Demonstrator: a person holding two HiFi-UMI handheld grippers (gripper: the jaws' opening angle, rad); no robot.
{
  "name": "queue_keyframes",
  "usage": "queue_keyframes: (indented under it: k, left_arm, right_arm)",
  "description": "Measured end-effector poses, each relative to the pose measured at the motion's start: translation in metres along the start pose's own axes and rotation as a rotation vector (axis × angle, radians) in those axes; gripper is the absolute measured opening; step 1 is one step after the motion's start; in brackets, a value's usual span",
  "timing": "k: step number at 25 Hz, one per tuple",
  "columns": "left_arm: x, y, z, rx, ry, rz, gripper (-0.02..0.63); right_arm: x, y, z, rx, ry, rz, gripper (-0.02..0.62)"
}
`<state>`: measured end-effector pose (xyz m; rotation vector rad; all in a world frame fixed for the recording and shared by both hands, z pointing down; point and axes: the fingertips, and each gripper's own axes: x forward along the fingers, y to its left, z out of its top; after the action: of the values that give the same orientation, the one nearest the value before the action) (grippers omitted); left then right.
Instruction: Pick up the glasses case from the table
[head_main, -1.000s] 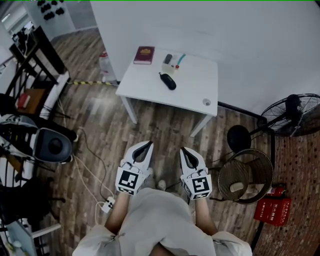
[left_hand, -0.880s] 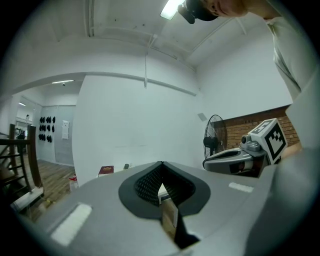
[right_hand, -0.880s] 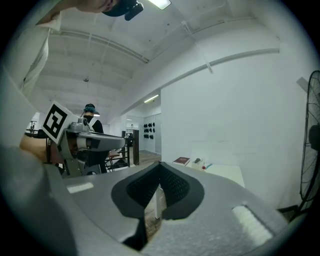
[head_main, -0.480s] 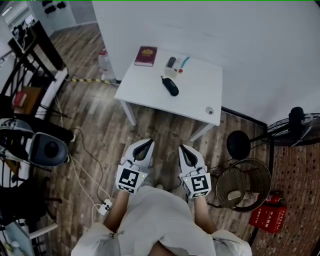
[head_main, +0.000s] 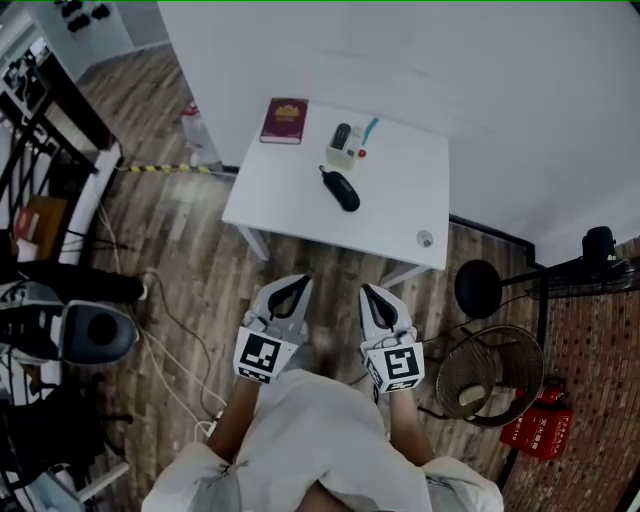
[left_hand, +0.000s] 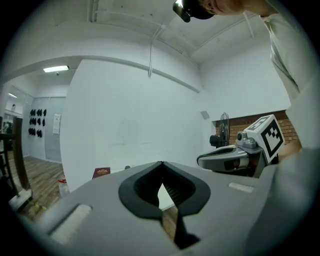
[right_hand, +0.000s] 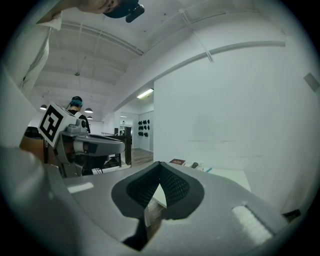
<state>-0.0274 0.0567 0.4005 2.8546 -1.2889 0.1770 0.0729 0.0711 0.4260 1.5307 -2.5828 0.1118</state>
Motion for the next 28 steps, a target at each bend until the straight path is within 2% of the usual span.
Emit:
queue_keyframes:
  k: [13, 20, 23, 28]
  left_arm:
    - [0.069, 0.082, -0.008, -0.02, 0.008, -0.1, 0.018]
    - [0.092, 0.099, -0.017, -0.044, 0.023, -0.134, 0.018]
    - [0.103, 0.103, -0.015, -0.027, 0.02, -0.146, 0.018]
    - [0.116, 0.107, -0.02, -0.04, 0.04, -0.137, 0.018]
  right_arm:
    - [0.093, -0.029, 0.014, 0.0, 0.019, -0.099, 0.003]
    - [0.12, -0.041, 0.018, -0.008, 0.027, -0.121, 0.003]
    - [0.129, -0.049, 0.017, -0.004, 0.032, -0.129, 0.003]
    - [0.138, -0.06, 0.016, 0.005, 0.037, -0.123, 0.003]
